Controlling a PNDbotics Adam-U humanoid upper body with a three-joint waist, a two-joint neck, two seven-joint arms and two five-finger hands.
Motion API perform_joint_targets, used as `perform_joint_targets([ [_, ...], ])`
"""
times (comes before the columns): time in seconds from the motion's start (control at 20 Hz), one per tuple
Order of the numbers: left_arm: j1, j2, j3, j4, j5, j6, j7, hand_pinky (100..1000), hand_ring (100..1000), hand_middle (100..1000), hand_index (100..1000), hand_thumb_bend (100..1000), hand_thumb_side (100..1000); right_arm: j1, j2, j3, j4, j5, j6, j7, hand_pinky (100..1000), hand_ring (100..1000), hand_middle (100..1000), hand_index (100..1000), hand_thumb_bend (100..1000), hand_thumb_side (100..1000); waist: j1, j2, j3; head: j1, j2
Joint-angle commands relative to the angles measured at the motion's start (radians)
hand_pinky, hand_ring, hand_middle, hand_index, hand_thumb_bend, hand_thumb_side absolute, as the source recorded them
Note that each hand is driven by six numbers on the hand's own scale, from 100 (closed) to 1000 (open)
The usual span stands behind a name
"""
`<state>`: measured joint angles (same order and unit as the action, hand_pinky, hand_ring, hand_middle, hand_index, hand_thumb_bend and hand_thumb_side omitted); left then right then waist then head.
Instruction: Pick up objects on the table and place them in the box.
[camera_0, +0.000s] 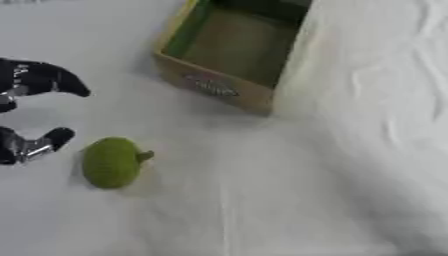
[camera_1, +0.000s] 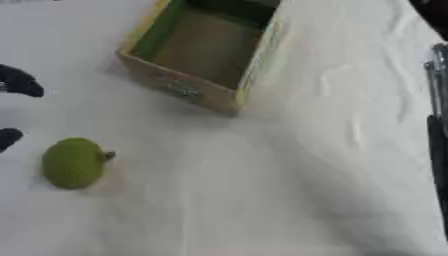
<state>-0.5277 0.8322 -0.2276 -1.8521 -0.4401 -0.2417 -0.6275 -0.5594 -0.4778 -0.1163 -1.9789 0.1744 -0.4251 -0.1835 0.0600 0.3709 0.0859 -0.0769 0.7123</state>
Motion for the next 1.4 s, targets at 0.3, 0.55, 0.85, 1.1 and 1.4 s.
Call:
perform_joint_targets([
  [0.3, -0.046, -0.029, -0.04, -0.011, -0.047, 0.018, -0.07, 881, 925, 829, 931, 373, 573, -0.008, -0.018, -0.002, -0.021, -0.002, 0.0, -0.002, 815, 783, 600, 763, 100, 418, 0.001, -0.025, 0.001, 0.002, 0.006],
  [0.55, -0.047, -0.03, -0.066, -0.006, -0.061, -0.022, -0.108, 904, 948, 842, 936, 457, 646, -0.008, -0.019, 0.0, -0.021, -0.003, 0.001, 0.0, 815, 782, 600, 763, 100, 414, 0.004, -0.027, 0.001, 0.0, 0.006],
  [0.85, -0.02, -0.003, -0.07, 0.011, -0.087, -0.043, -0.118, 891, 941, 833, 937, 505, 682, -0.006, -0.022, 0.003, -0.021, -0.004, 0.001, 0.004, 815, 782, 600, 762, 100, 415, 0.007, -0.029, 0.004, 0.0, 0.006],
  [1.1, -0.017, -0.008, -0.076, 0.043, -0.148, -0.02, -0.09, 829, 877, 759, 927, 575, 606, -0.004, -0.023, 0.003, -0.021, -0.005, 0.001, 0.006, 815, 782, 600, 762, 100, 418, 0.009, -0.031, 0.004, 0.003, 0.006],
  [1.4, -0.009, -0.027, -0.091, 0.078, -0.231, -0.024, -0.061, 815, 834, 687, 924, 629, 609, -0.005, -0.023, 0.003, -0.021, -0.006, 0.001, 0.006, 815, 782, 600, 762, 100, 416, 0.01, -0.031, 0.002, 0.003, 0.007],
])
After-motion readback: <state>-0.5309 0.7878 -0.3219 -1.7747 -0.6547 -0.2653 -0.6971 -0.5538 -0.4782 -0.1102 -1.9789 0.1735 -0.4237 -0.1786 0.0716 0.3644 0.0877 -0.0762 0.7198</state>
